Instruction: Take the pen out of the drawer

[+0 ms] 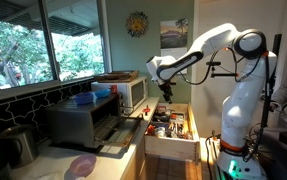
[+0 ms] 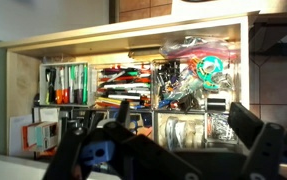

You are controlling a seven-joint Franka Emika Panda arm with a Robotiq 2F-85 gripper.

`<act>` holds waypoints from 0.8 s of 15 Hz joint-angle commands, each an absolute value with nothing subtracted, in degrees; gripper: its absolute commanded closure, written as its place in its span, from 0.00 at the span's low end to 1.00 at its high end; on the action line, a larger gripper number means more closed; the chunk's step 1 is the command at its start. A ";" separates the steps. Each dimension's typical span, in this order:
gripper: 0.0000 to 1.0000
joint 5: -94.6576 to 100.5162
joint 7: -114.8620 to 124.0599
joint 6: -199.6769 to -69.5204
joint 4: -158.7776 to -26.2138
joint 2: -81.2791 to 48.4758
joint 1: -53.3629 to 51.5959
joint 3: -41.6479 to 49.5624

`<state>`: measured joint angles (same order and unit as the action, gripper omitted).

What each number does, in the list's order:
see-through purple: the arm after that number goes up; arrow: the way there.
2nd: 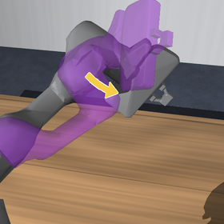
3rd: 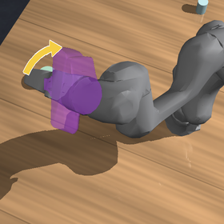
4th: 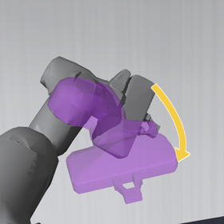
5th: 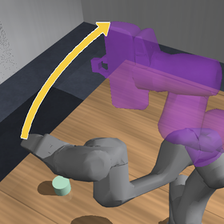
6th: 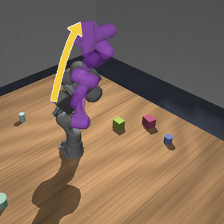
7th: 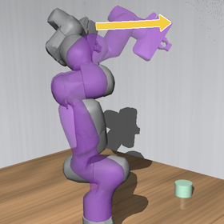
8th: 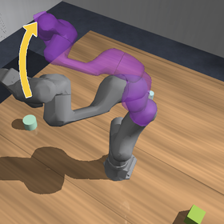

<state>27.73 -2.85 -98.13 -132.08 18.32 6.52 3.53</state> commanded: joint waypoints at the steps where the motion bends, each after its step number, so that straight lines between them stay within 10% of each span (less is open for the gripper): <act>1: 0.00 25.33 4.47 -104.79 -134.37 8.22 7.42 5.47; 12: 0.00 23.14 6.95 -111.58 -136.61 -1.65 9.74 9.29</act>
<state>23.03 7.56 -107.19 -133.52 -4.90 9.67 8.66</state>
